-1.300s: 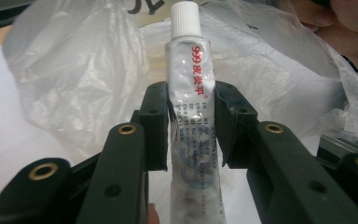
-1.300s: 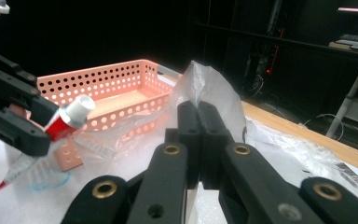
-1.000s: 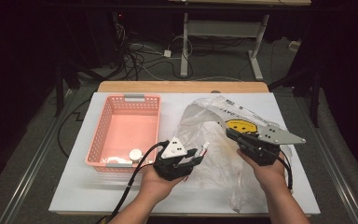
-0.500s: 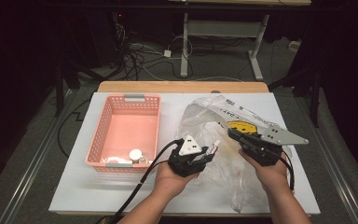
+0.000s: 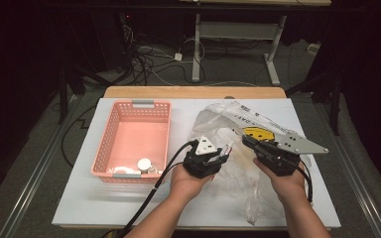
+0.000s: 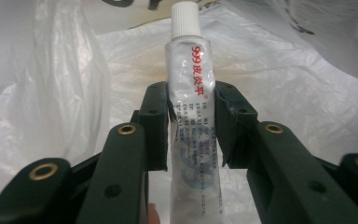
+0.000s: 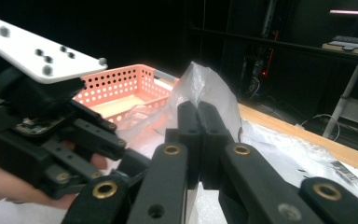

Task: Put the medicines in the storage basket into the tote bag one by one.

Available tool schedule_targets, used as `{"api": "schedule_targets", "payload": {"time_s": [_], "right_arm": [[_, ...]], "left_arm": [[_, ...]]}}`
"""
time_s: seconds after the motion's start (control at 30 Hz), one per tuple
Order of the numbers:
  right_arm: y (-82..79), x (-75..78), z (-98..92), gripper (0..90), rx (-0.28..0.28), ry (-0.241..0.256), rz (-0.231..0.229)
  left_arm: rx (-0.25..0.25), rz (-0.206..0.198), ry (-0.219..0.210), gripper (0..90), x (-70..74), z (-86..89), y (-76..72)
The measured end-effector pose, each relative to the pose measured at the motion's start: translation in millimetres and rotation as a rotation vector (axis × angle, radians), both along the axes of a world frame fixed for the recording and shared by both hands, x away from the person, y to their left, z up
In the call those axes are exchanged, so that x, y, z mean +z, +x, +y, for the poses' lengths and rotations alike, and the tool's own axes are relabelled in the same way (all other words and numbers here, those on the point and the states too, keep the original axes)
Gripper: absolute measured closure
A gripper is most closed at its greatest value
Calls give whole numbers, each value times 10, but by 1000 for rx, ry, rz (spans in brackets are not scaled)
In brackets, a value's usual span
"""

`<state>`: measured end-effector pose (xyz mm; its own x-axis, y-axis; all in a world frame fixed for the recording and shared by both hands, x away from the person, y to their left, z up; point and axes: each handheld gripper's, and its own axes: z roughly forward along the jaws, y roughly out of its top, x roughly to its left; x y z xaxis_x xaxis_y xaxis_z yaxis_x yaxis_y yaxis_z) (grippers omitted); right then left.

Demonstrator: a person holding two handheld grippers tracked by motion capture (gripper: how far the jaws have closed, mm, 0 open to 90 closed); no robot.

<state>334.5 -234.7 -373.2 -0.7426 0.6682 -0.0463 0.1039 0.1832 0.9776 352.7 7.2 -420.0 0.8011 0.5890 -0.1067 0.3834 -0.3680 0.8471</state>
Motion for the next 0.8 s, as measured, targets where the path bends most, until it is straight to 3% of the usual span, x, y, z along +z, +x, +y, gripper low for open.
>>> {"api": "schedule_targets", "payload": {"time_s": [0.37, 0.8], "right_arm": [[-22, 38, -41, 900, -7, 9, -10], [31, -9, -70, 900, -19, 17, -3]], "left_arm": [[34, -1, 33, 657, 37, -149, 250], [-22, 24, 76, 657, -110, -445, 192]]}}
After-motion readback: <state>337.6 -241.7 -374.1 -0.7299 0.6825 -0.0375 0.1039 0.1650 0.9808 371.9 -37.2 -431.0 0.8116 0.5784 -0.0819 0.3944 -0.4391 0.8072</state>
